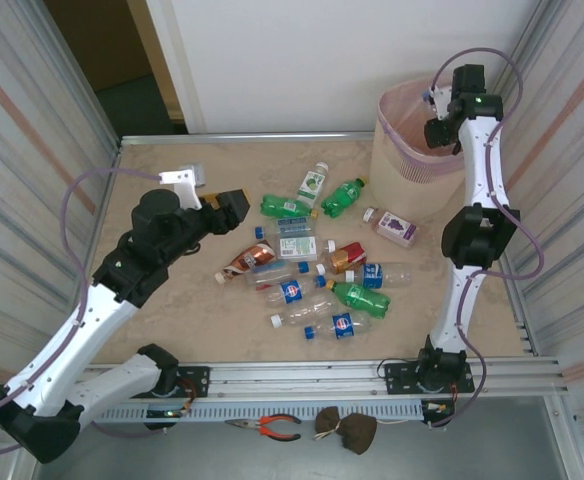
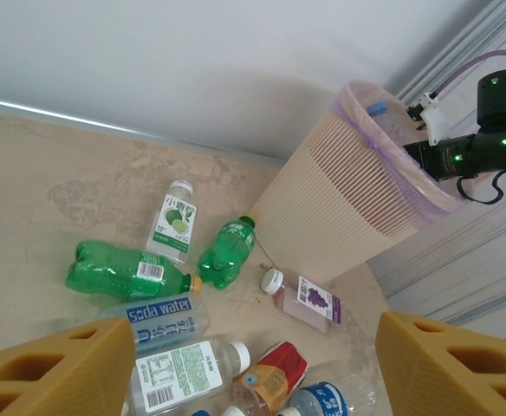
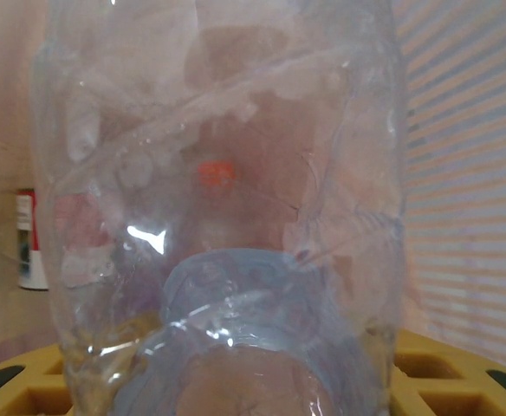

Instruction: Put the plastic bottles in the bin

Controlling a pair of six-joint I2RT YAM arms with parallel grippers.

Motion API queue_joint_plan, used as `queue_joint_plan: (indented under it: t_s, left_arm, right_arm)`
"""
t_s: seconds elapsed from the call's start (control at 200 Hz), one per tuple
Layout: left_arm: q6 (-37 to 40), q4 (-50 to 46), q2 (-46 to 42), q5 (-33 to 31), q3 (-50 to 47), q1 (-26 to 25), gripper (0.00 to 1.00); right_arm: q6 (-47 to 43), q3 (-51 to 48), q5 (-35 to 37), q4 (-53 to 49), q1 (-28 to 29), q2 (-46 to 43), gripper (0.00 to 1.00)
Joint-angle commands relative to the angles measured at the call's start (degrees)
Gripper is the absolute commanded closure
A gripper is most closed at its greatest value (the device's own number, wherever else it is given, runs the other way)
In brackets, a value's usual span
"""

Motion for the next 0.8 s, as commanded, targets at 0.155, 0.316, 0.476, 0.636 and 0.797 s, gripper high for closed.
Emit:
queue_joint_plan:
  t_s: [0.155, 0.316, 0.476, 0.636, 0.797]
  left_arm:
    - [-0.4, 0.2, 1.0, -0.3, -0.8, -0.3, 0.26]
    - [-0.9, 0.1, 1.3, -0.1, -1.0, -0.2, 0.26]
    - [-1.5, 0.1, 1.0, 0.2, -1.2, -0.2, 0.26]
    - [-1.5, -0.2, 0.7, -0.2, -1.6, -0.2, 0.26]
    - [-1.3, -0.7, 0.7, -0.5, -1.6, -0.2, 0.25]
  right_arm:
    - [-4.2, 2.1, 0.0, -2.3, -2.2, 6.4, 0.49]
    - [-4.1, 1.6, -0.2, -3.5, -2.4, 10.2, 0.48]
    - [-3.4, 0.4, 0.1, -4.1, -2.5, 13.0, 0.47]
    - [-2.4, 0.3, 0.1, -5.0, -2.7, 15.0, 0.42]
    - [-1.8, -0.3, 0.4, -4.8, -2.8, 15.3, 0.30]
